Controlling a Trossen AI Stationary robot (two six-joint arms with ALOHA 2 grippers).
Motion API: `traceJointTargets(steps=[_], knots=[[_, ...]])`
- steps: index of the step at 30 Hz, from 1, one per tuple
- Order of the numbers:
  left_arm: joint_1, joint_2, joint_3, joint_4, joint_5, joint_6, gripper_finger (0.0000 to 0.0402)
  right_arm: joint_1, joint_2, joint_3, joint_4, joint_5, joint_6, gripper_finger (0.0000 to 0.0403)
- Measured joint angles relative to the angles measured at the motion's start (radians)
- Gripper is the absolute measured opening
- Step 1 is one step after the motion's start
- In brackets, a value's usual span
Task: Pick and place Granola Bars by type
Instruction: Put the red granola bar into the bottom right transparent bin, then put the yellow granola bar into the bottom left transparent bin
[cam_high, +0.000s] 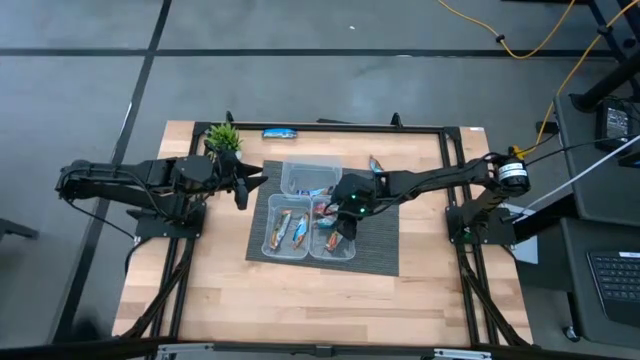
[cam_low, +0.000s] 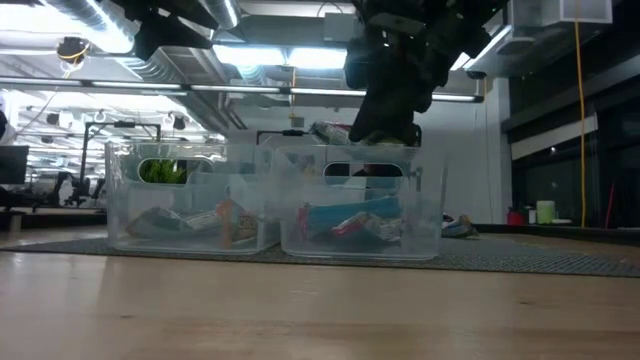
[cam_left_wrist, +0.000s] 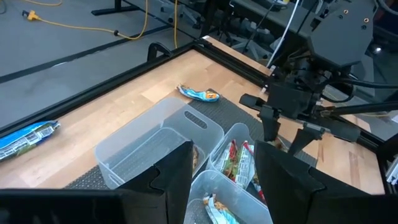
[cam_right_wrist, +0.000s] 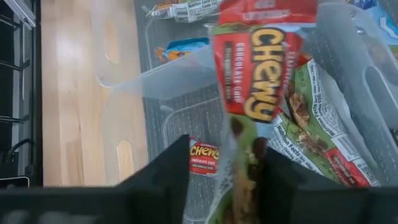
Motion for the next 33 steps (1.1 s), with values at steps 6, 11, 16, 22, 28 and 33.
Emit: traceJointTargets(steps=[6,11,16,22,28,33], knots=[[0.0,0.0,0.0,-0.01,0.0,0.0,0.0163,0.0,0.0,0.0,0.002,-0.002,0.014,0.0235],[0.0,0.0,0.0,-0.013,0.0,0.0,0.0163,-0.003,-0.001,0.054,-0.05,0.008,-0.039,0.0287],[0.0,0.0,0.0,-0.015,0.0,0.0,0.0163,-0.041,-0.008,0.172,-0.366,0.242,-0.086,0.0305],[0.0,0.0,0.0,-0.018,0.0,0.0,0.0163,-0.1,-0.008,0.37,-0.774,0.461,-0.088,0.0297],[0.0,0.0,0.0,-0.018,0.0,0.0,0.0163,-0.135,-0.089,0.542,-0.93,0.587,-0.139,0.0283],[0.0,0.0,0.0,-0.018,-0.01,0.0,0.0163,-0.233,-0.201,0.564,-0.944,0.586,-0.14,0.0271]])
